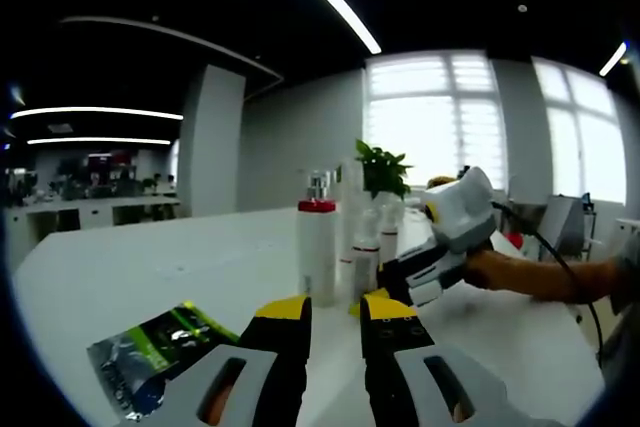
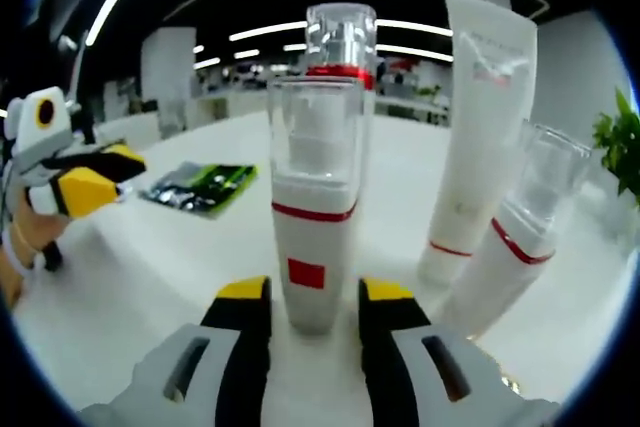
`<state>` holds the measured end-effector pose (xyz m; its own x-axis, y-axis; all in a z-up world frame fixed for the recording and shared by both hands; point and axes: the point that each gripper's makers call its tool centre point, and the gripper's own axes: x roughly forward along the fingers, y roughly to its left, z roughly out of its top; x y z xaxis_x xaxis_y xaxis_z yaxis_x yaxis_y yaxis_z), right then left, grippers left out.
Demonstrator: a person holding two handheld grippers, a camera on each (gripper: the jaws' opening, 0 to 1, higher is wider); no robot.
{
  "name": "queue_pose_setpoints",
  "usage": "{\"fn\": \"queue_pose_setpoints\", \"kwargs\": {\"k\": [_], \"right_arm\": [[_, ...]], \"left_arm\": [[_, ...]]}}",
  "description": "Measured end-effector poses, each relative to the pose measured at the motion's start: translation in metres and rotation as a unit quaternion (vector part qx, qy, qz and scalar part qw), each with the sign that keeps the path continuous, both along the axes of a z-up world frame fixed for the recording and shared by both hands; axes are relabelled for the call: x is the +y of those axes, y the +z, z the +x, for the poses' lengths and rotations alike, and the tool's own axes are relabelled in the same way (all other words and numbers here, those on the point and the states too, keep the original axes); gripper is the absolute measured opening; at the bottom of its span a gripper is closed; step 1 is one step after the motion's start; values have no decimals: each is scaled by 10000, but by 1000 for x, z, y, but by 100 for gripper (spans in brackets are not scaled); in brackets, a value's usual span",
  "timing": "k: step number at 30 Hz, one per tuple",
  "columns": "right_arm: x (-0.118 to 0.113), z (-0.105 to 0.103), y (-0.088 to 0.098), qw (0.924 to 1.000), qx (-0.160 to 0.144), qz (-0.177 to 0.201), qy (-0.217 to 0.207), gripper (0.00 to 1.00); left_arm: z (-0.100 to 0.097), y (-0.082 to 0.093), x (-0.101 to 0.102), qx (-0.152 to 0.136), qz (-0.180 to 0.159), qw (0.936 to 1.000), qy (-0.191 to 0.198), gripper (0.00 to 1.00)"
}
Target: Arrange the skincare products in the storage area until every visible bottle or jar stands upright without overlapping.
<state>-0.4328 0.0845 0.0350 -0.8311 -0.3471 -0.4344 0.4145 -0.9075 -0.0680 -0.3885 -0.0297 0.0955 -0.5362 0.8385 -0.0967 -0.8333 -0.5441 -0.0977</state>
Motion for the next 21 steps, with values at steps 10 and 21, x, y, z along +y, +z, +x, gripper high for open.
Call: {"fn": "queue_pose_setpoints", "kwargs": {"k": [10, 21], "right_arm": [[-3, 0, 24, 9983, 559, -156, 10, 40], [-2, 3, 59, 9897, 1401, -297, 2, 39]], "left_arm": [[0, 1, -1, 6, 37, 10000, 18, 20], [-3, 1, -2, 1, 54, 10000, 31, 20]]}}
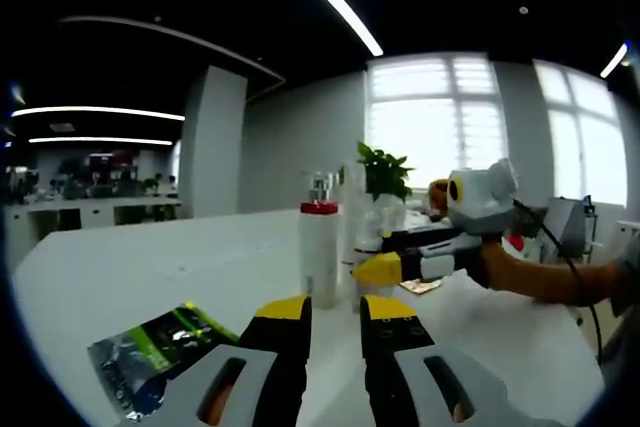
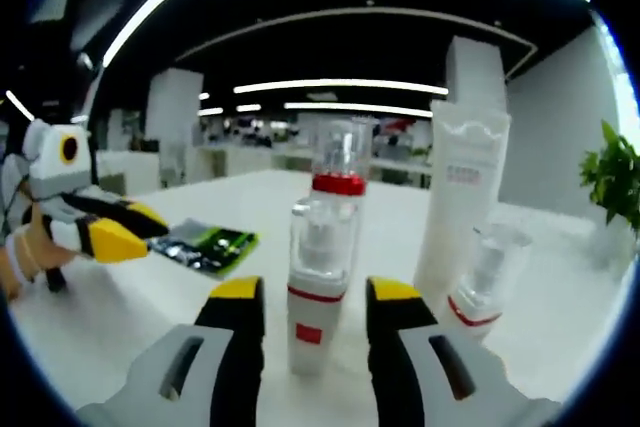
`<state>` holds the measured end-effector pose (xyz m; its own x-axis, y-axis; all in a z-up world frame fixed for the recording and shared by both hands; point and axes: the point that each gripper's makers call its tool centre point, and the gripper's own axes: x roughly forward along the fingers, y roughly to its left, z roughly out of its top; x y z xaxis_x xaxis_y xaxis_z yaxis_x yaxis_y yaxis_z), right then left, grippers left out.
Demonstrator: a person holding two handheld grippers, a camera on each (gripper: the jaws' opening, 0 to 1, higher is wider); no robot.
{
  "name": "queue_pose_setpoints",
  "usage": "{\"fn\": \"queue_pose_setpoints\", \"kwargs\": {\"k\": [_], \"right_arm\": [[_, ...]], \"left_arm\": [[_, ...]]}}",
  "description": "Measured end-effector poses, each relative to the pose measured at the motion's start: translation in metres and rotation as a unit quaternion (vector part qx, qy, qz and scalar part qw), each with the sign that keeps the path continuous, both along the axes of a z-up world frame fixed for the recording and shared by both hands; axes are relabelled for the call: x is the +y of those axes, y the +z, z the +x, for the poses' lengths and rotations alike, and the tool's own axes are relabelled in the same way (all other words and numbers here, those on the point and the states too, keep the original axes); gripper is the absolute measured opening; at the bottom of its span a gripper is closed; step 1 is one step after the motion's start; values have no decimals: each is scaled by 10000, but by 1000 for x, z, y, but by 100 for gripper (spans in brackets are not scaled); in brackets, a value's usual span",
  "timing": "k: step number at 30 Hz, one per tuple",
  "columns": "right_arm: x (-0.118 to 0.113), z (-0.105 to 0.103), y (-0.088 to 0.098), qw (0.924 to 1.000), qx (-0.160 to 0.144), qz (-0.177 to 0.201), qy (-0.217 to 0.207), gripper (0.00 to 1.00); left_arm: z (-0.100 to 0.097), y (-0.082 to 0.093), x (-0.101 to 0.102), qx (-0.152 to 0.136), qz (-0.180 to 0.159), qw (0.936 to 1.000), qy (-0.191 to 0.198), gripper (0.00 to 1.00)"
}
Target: Arrange the skincare products in the storage area until every visible bottle or jar stands upright without overlapping.
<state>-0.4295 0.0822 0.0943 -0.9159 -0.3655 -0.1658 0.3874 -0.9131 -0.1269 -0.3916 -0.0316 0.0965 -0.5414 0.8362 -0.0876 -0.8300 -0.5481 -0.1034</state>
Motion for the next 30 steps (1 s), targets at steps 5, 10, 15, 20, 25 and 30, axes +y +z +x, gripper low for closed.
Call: {"fn": "queue_pose_setpoints", "kwargs": {"k": [5, 10, 15, 20, 25, 30], "right_arm": [[2, 1, 8, 9998, 216, 7, -47, 39], [1, 4, 29, 9974, 715, -42, -55, 40], [-1, 11, 44, 9940, 1090, -72, 5, 39], [-1, 15, 56, 9898, 1424, -41, -16, 39], [0, 21, 69, 9848, 1735, -112, -20, 39], [-6, 30, 86, 9749, 2217, -140, 169, 38]], "left_arm": [[1, 0, 0, -1, 7, 10000, 6, 20], [1, 0, 0, -1, 12, 10000, 8, 20], [2, -1, 0, -4, 11, 10000, 7, 20], [3, -1, 1, -2, 0, 10000, 7, 20], [2, -1, 0, -4, 1, 10000, 15, 20], [0, 2, -2, 33, 40, 10000, 76, 20]]}}
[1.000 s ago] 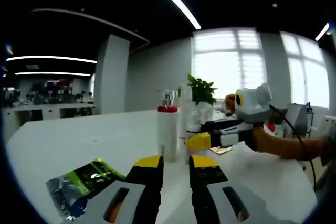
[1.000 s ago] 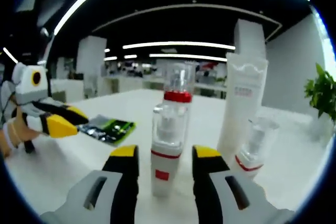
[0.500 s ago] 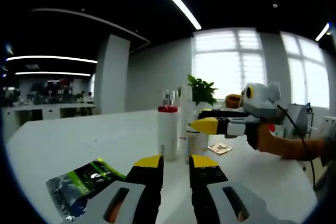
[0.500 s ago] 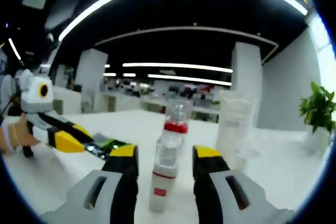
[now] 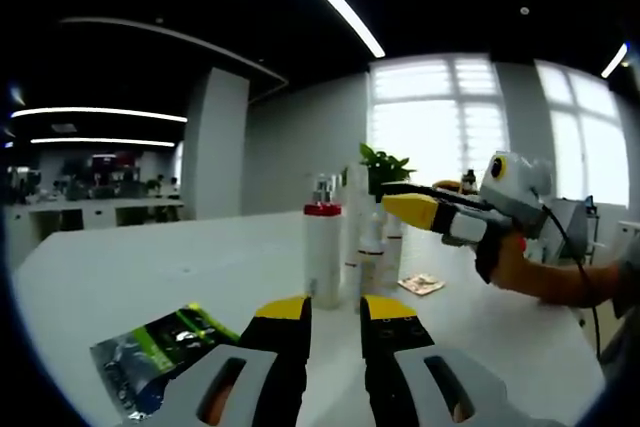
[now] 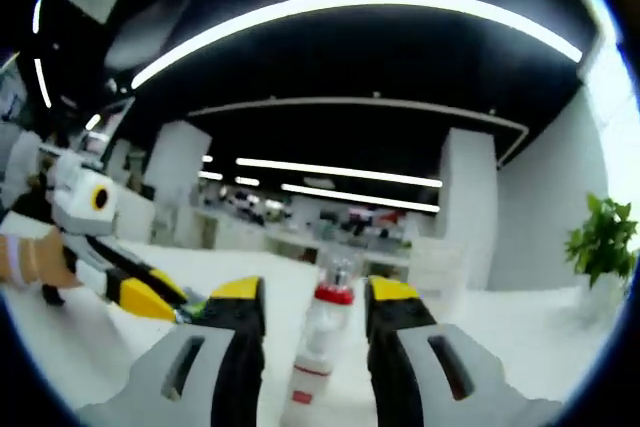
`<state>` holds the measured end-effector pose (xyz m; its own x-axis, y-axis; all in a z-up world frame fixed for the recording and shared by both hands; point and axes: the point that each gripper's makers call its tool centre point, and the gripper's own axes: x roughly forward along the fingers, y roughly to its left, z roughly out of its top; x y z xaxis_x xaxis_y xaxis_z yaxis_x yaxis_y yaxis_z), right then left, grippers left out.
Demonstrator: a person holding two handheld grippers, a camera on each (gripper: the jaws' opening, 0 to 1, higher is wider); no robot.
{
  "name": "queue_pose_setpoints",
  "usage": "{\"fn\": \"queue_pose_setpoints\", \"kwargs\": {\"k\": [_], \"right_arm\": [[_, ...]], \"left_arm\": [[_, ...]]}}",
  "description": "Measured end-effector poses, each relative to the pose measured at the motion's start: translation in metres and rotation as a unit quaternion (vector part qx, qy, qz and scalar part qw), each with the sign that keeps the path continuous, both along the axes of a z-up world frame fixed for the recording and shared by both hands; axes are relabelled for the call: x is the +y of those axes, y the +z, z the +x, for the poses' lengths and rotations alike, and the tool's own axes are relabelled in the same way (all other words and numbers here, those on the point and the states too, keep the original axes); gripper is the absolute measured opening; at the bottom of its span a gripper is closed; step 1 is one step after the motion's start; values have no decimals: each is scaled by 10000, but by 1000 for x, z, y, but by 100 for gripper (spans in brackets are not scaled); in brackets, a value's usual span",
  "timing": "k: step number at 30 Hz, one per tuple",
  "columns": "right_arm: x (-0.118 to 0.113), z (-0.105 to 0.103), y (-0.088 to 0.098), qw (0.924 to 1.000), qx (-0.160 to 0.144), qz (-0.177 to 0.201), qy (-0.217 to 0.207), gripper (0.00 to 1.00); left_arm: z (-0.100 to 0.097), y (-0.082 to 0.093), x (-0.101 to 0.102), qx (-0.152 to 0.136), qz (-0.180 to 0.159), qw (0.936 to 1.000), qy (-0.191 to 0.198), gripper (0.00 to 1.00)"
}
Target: Arrange the skincare products in the storage area until every visible bottle or jar stands upright without overlapping.
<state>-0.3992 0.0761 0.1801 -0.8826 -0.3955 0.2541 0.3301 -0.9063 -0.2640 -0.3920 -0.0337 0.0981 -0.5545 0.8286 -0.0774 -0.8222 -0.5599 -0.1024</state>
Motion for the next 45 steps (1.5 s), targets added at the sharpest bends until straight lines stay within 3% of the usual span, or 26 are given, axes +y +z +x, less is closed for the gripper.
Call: {"fn": "queue_pose_setpoints", "kwargs": {"k": [2, 4, 7, 12, 16, 19, 21, 25, 28, 31, 34, 36, 39, 40, 42, 45], "right_arm": [[-5, 8, 8, 9996, 266, 16, 133, 33], [-16, 19, 16, 9973, 552, 85, 471, 26], [-34, 32, 18, 9927, 729, 219, 934, 20], [-54, 35, 5, 9887, 566, 519, 1286, 11], [-73, 40, -11, 9830, 175, 627, 1718, 2], [-78, 37, -22, 9831, -102, 709, 1685, 0], [-78, 29, -25, 9847, -117, 801, 1542, 0], [-84, 23, -35, 9854, -324, 938, 1385, 0], [-88, 20, -44, 9855, -659, 748, 1369, 0], [-91, 13, -53, 9859, -1064, 570, 1161, 0], [-109, 16, -60, 9769, -1611, 125, 1400, 0], [-120, 15, -65, 9699, -1903, -132, 1516, 0], [-133, 9, -78, 9572, -2393, -368, 1588, 9], [-137, 4, -88, 9503, -2665, -379, 1565, 12], [-143, -2, -96, 9413, -2924, -553, 1595, 17], [-148, -12, -102, 9163, -3403, -1200, 1737, 30]], "left_arm": [[-3, 1, -3, 35, 17, 9999, 114, 20], [-13, 3, -13, 148, -11, 9988, 476, 21], [-25, 8, -30, 215, 101, 9948, 995, 21], [-41, 15, -61, 261, 321, 9827, 1807, 21], [-52, 19, -95, 246, 497, 9640, 2600, 20], [-54, 20, -110, 183, 583, 9561, 2867, 19], [-56, 19, -115, 132, 574, 9521, 3000, 18], [-64, 6, -136, 154, -52, 9327, 3603, 6], [-68, -4, -143, 146, -440, 9232, 3816, 5], [-71, -15, -150, 202, -920, 9088, 4064, 1], [-77, -21, -151, 150, -1022, 9068, 4087, 1], [-77, -28, -153, 84, -1293, 9008, 4144, 1], [-81, -37, -146, -42, -1422, 9048, 4013, 1], [-81, -42, -143, -127, -1471, 9064, 3957, 1], [-82, -49, -140, -195, -1728, 9052, 3879, 1], [-81, -53, -135, -174, -1810, 9080, 3773, 1]]}}
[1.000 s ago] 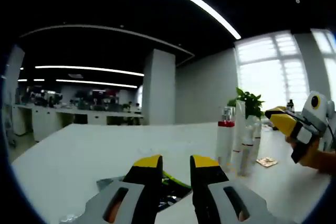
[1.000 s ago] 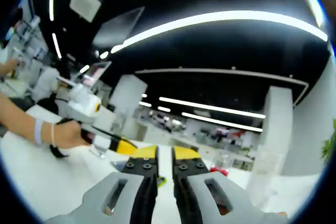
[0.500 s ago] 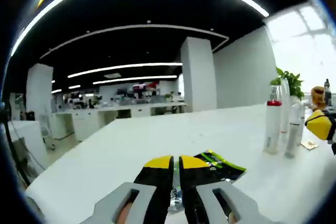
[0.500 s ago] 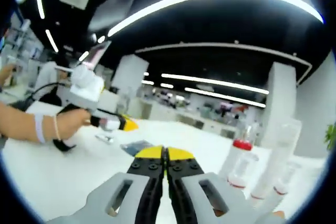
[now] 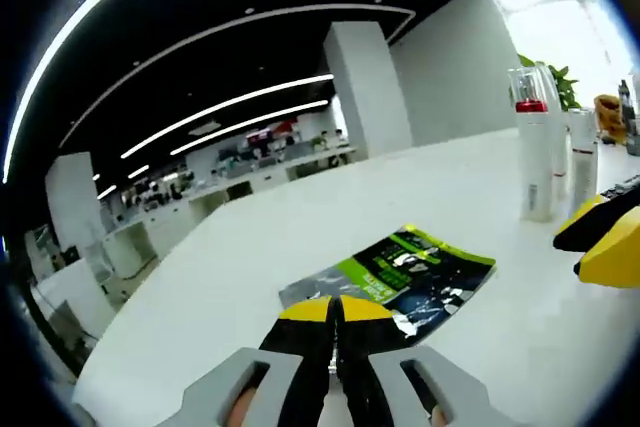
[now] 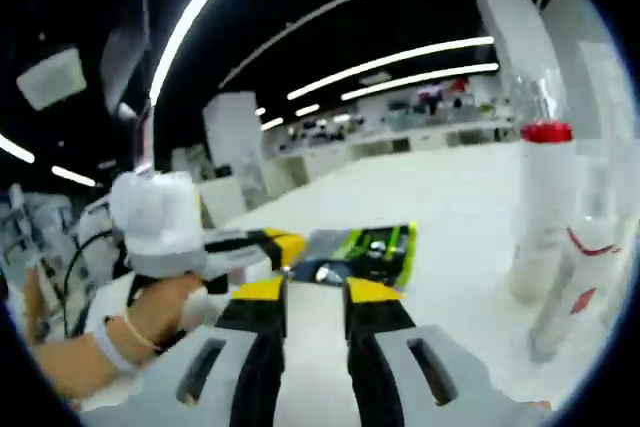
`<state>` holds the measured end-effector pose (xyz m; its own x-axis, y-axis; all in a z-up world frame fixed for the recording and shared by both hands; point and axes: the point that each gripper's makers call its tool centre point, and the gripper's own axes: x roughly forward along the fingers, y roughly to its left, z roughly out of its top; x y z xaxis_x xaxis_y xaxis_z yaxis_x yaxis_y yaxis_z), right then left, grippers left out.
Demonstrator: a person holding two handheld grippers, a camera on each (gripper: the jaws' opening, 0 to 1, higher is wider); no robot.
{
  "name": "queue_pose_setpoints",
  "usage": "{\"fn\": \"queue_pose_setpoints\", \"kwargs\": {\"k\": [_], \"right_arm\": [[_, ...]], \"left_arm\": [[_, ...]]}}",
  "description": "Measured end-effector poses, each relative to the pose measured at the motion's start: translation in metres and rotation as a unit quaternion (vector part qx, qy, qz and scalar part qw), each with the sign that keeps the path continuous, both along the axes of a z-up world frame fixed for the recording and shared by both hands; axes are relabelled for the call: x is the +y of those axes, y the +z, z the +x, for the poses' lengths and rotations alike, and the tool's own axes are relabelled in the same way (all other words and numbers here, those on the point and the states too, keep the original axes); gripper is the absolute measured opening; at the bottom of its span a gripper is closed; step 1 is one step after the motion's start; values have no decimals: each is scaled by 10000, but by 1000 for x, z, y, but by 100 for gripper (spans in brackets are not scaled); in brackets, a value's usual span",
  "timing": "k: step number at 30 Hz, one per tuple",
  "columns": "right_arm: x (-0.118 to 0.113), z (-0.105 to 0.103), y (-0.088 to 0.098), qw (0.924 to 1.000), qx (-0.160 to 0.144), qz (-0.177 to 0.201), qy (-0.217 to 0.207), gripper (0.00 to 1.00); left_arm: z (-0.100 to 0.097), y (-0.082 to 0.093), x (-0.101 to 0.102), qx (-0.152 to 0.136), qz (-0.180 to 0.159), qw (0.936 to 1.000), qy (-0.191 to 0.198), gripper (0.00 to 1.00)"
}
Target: Arrange the skincare products in the storage area until every visible bottle or jar stands upright without overlapping.
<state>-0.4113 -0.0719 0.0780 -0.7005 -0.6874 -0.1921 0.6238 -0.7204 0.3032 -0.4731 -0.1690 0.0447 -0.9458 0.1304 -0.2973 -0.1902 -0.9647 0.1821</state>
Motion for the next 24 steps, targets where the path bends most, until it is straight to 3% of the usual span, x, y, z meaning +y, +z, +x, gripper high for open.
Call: {"fn": "queue_pose_setpoints", "kwargs": {"k": [1, 3, 6, 7, 11, 18, 24], "right_arm": [[-3, -4, -6, 9992, -344, -187, 38, 36], [-5, -9, -10, 9975, -617, -335, 2, 46], [-2, -18, -15, 9948, -860, -507, -215, 41], [-3, -19, -16, 9938, -950, -532, -227, 41], [-4, -27, -24, 9883, -1359, -561, -396, 49], [8, -38, -36, 9781, -1867, -520, -761, 47], [4, -53, -36, 9663, -2199, -921, -971, 43]], "left_arm": [[0, -1, 1, -29, 5, 10000, -32, 1], [0, -9, 5, -217, 125, 9995, -177, 1], [-1, -24, 5, -502, 138, 9984, -228, 1], [-1, -21, 5, -451, 189, 9985, -231, 1], [1, -24, 5, -656, 272, 9972, -245, 0], [12, -28, 4, -685, 416, 9964, -261, 0], [14, -28, 4, -672, 439, 9964, -290, 0]]}}
